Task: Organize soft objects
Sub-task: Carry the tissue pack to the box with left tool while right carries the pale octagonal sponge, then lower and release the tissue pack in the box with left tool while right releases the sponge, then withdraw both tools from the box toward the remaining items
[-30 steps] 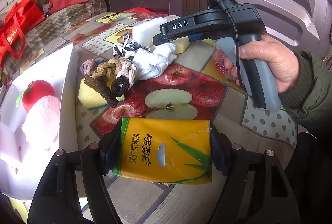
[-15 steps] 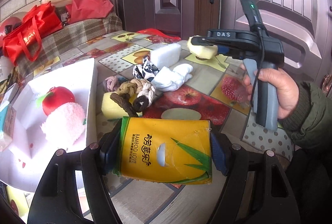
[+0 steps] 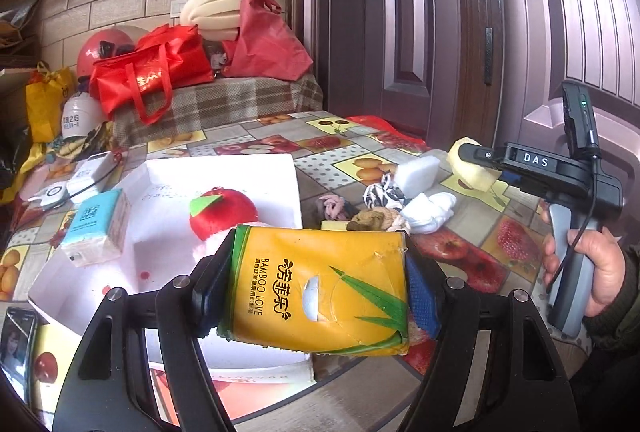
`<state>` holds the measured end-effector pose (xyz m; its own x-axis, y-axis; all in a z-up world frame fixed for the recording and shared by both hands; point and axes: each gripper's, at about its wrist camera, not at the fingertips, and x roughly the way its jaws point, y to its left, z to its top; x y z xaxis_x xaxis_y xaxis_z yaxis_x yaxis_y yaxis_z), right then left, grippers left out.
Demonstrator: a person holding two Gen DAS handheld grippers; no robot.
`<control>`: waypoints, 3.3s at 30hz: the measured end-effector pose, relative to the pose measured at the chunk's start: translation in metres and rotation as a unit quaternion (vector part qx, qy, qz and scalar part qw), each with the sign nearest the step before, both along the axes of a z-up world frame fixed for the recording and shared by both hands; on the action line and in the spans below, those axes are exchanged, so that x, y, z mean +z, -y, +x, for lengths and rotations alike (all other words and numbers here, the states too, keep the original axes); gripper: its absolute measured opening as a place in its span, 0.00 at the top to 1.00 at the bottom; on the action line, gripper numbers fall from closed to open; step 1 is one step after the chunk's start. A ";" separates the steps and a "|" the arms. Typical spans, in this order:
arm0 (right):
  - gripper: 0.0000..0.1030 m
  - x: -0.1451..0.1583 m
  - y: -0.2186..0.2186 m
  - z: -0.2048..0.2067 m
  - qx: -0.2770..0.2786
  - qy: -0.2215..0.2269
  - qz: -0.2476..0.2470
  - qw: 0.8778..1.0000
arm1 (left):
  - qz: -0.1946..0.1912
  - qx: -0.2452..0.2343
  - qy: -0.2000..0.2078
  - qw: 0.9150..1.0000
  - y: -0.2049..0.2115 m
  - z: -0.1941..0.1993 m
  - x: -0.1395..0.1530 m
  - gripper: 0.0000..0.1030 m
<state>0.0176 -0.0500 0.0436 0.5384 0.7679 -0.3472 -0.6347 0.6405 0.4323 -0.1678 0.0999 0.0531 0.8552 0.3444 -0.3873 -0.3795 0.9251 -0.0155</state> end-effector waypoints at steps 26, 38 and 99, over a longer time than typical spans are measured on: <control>0.48 0.004 -0.134 -0.123 0.236 0.172 -0.098 0.951 | -0.025 0.133 -0.014 0.991 -0.106 -0.030 -0.010 0.28; 0.47 -0.004 -0.175 -0.131 0.290 0.134 -0.133 0.938 | -0.052 0.163 -0.024 0.985 -0.143 -0.018 -0.014 0.28; 0.00 0.008 -0.174 -0.139 0.212 0.207 -0.100 0.950 | -0.003 0.279 0.060 0.959 -0.126 -0.047 -0.004 0.00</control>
